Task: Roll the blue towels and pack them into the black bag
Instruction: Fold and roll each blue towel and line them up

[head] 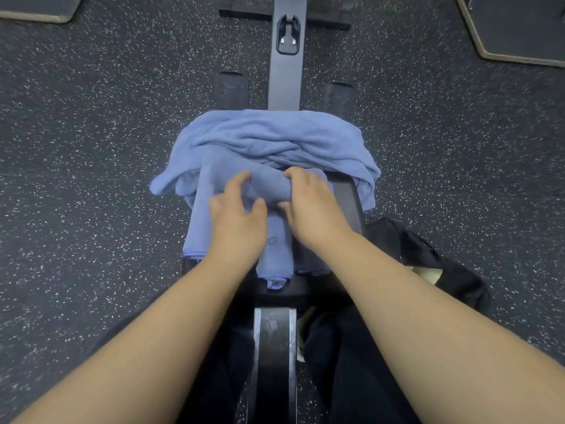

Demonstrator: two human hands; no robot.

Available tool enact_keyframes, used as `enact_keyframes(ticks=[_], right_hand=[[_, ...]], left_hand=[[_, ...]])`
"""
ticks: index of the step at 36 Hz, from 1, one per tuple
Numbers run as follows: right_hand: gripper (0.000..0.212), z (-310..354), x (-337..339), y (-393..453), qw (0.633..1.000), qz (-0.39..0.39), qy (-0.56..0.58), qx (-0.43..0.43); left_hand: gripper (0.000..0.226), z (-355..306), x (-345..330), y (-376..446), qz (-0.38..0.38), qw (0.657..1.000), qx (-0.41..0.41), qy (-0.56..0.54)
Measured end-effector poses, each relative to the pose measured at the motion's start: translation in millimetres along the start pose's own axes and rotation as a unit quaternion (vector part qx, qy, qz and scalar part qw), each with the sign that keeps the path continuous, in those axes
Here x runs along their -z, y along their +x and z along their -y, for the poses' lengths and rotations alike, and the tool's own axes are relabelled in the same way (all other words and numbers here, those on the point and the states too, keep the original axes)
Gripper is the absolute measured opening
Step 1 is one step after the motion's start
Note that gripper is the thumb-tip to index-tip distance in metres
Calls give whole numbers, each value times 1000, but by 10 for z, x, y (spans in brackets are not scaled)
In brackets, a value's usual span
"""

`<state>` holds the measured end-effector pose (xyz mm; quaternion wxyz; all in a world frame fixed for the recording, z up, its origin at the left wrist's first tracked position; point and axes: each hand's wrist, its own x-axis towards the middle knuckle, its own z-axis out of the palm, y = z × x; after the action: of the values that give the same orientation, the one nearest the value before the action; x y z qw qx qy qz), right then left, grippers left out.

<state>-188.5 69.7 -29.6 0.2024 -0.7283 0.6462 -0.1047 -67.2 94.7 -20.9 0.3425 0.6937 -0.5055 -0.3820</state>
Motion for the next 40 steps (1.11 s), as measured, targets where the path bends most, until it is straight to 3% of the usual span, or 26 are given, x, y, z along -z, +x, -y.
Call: enact_keyframes(ticks=[3,13,17,19,24,30,33,40], right_hand=[[41,47,13,-47,999,10,40,-9],[45,151,181,-329,983,84,163,-14],[52,141,186,-420,978,141,150,15],[50,146,182,-460,977,153,144,28],[48,82,145,-517,996,65,66,18],[100,66,29,-584,976,203,38,-69],[112,79,-48,-571,969,238,-14,-68],[97,51,-111,-525,975,207,-43,-69]], left_hand=[[50,25,-46,23,67,995,37,-65],[41,38,57,56,99,981,-4,-167],[51,34,135,17,118,979,-14,-167],[52,33,181,28,89,985,-27,-144],[53,49,328,46,50,994,-18,-96],[51,86,506,5,69,993,-5,-93],[50,94,531,2,71,992,1,-101],[51,142,539,28,95,992,2,-83]])
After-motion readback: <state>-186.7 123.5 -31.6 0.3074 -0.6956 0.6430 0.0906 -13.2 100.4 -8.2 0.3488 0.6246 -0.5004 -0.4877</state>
